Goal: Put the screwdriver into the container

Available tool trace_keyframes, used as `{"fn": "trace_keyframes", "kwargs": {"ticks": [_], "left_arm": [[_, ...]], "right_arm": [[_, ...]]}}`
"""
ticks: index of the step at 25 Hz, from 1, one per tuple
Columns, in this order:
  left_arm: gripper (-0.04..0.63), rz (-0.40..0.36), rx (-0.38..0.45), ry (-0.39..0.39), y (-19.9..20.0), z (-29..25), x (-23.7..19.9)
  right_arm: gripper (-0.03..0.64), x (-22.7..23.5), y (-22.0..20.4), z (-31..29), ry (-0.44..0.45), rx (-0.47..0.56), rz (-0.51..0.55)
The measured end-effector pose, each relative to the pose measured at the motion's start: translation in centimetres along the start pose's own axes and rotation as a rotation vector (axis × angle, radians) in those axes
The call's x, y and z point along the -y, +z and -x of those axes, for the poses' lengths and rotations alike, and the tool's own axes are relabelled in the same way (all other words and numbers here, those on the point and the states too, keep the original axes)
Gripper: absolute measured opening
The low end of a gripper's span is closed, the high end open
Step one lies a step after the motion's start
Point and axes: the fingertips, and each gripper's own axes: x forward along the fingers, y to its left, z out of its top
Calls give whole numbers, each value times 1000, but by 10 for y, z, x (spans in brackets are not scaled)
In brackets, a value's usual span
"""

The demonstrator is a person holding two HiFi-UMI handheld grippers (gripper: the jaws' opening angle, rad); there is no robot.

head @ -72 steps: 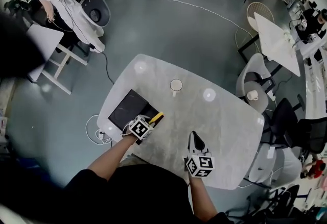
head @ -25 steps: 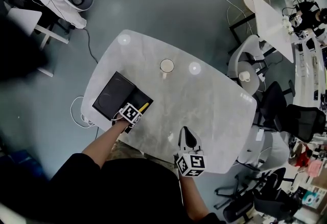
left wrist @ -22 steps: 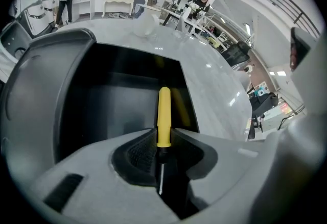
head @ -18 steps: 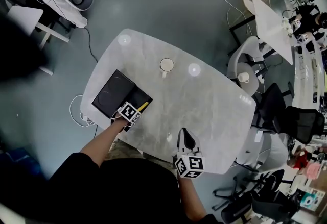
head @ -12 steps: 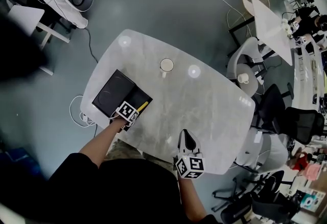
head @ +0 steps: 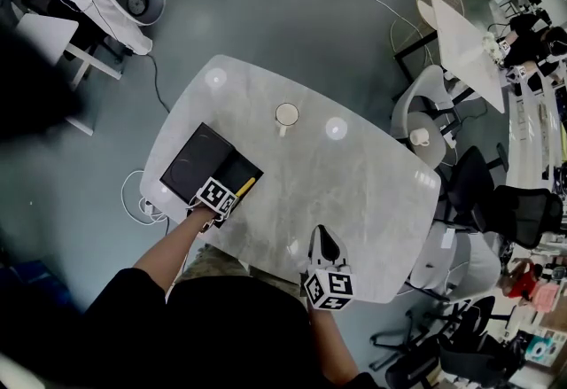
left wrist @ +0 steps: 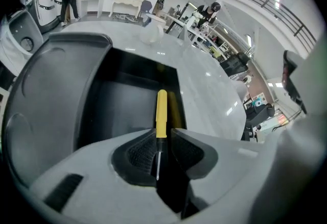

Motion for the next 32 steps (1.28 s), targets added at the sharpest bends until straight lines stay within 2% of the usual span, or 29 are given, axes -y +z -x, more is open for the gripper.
{"fn": "trace_keyframes", "kwargs": {"ticks": [4, 9, 12, 18, 23, 26, 32], "left_arm": [[95, 11, 109, -22, 16, 27, 9], [94, -33, 271, -48, 30, 77, 40], [94, -71, 377, -60, 44, 110, 71], [94, -85, 630, -120, 93, 171, 141], [89, -164, 778, -196, 128, 206, 200], [54, -212, 843, -172, 143, 222, 218], [25, -252, 906, -31, 154, 238, 210]], "right_arm": [[12, 2, 4, 4, -5, 10, -10], [12, -3, 26, 11, -5, 65, 49], [12, -3, 38, 14, -7, 93, 37], [12, 7, 57, 23, -34, 148, 24], [12, 4, 77, 33, -32, 203, -10], [12, 4, 86, 39, -43, 227, 5], [11, 14, 91, 46, -97, 252, 18]]}}
